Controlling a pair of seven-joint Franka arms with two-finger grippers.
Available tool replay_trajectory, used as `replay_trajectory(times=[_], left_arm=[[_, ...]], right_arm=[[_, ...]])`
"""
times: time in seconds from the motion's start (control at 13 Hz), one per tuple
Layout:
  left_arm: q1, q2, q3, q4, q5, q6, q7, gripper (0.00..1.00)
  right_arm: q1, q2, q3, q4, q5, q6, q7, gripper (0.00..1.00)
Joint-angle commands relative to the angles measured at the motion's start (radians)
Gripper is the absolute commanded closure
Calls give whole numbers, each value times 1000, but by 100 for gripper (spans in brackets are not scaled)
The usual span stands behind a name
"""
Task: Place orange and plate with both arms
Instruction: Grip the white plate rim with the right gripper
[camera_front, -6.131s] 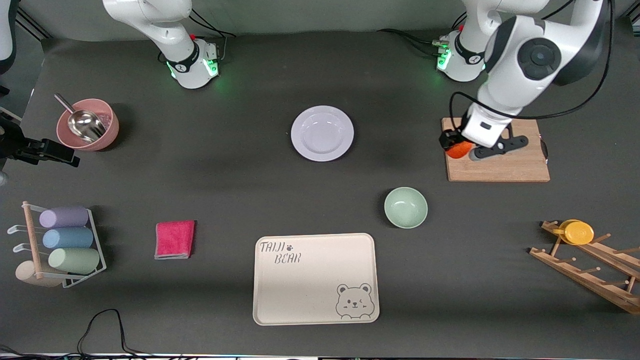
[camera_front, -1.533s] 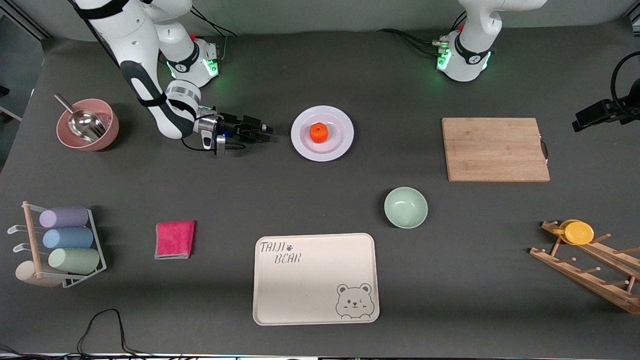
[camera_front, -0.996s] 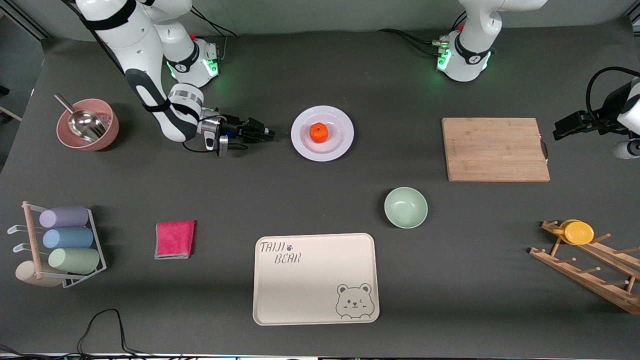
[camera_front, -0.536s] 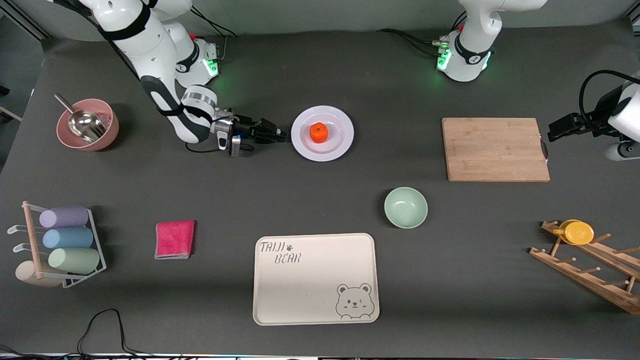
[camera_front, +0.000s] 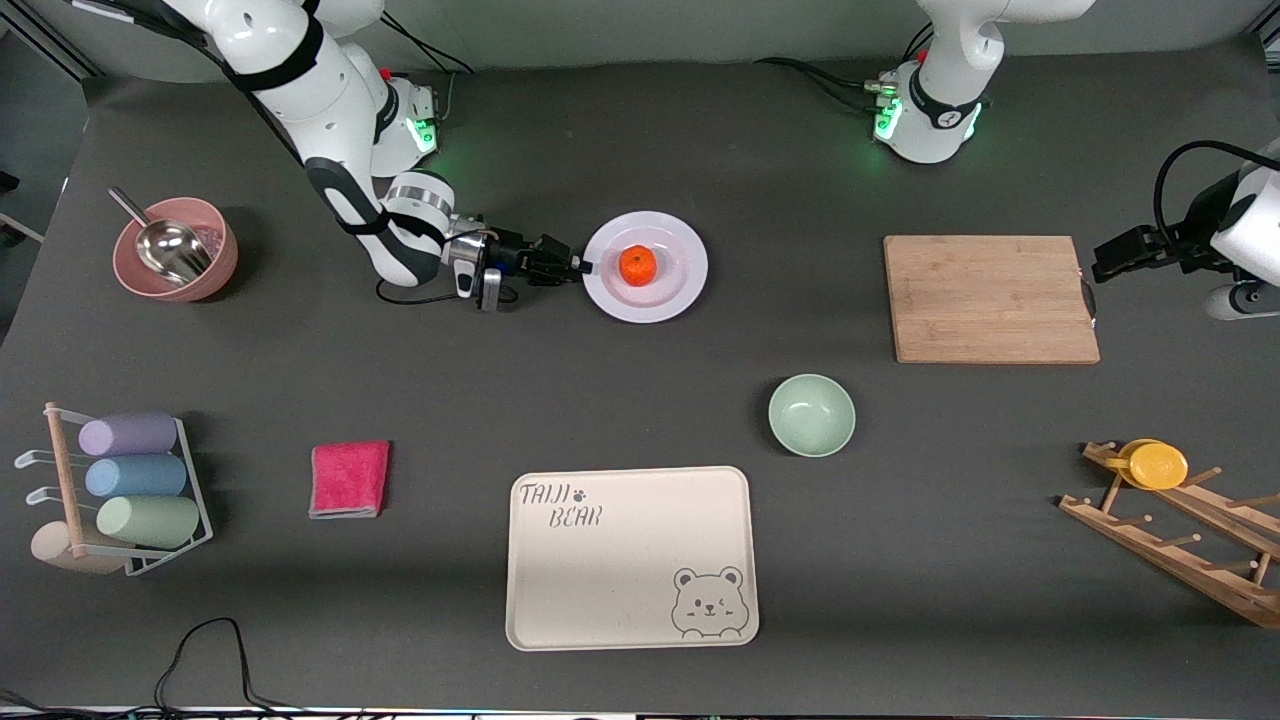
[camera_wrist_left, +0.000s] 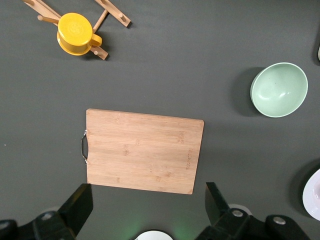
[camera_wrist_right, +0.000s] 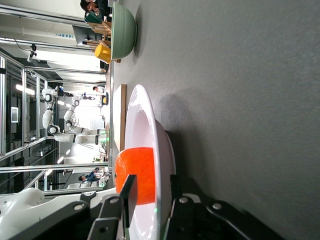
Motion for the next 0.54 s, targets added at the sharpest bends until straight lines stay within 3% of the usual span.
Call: replay_trajectory(times=[0.0, 0.15, 0.46], left_arm=[[-7, -53, 1, -61, 14, 39, -3, 0], [-7, -53, 1, -63, 14, 39, -3, 0], [-9, -54, 1, -63, 14, 39, -3, 0]], right_arm=[[24, 50, 8, 35, 51, 9, -37, 67], [26, 50, 9, 35, 51, 10, -43, 97], [24, 50, 14, 35, 54, 4, -49, 100]])
